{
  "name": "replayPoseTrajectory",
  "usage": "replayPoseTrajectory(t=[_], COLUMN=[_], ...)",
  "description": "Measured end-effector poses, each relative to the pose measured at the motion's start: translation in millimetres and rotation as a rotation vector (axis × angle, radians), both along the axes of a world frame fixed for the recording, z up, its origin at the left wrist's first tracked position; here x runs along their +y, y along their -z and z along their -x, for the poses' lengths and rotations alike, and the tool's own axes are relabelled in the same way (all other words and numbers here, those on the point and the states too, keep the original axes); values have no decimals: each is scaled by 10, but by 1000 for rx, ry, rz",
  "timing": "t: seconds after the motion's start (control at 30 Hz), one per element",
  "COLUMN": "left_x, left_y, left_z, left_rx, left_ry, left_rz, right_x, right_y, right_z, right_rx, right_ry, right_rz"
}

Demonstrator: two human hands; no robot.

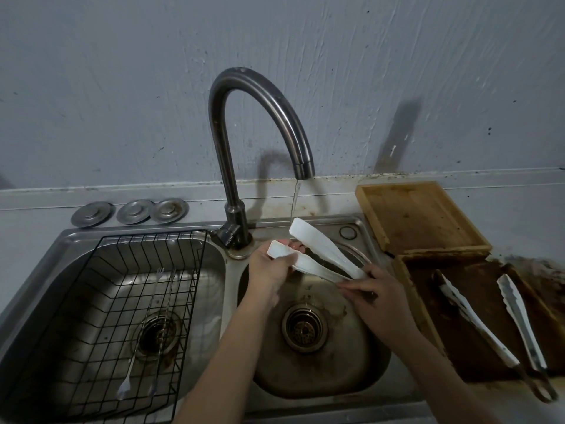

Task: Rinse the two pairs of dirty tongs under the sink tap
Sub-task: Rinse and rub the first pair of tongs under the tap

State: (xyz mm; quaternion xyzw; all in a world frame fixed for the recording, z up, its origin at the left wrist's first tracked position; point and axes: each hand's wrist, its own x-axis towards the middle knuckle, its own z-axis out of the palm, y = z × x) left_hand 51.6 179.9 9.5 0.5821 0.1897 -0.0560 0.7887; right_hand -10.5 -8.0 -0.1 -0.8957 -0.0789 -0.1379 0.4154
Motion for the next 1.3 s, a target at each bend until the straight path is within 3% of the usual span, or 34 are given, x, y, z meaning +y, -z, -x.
replayPoseTrajectory(t=[0.27,0.47,0.57,0.73,0.83,1.0,1.03,1.07,1.1,1.13,1.23,1.3], left_x=[-23,71,65,135,142,244,271,286,291,289,231,221], left_y=[-12,-151,-163,-102,-37,137,164,176,172,166,106,114], left_z=[-7,10,18,-8,5,39,48,53,43,24,-29,-71], left_rx=[-147,-204,-218,-158,-90,-95,-92,-80,-62,-26,43,-43], left_ry=[30,208,209,148,127,324,329,324,309,266,135,119], left_rz=[-93,350,429,481,153,-987,-1087,-1062,-922,-672,344,692], right_x=[45,177,305,402,452,492,485,473,461,457,459,468], right_y=[22,78,91,67,28,-11,-9,-10,-13,-22,-56,-87], right_z=[-21,-35,-14,-9,-45,-123,-133,-141,-149,-152,-151,-128], right_rx=[237,294,337,421,445,402,401,410,429,457,567,698], right_ry=[13,11,-57,-116,-78,-54,-63,-78,-93,-107,-127,-143], right_rz=[-149,-56,-3,-83,5,95,112,118,110,92,-15,-192])
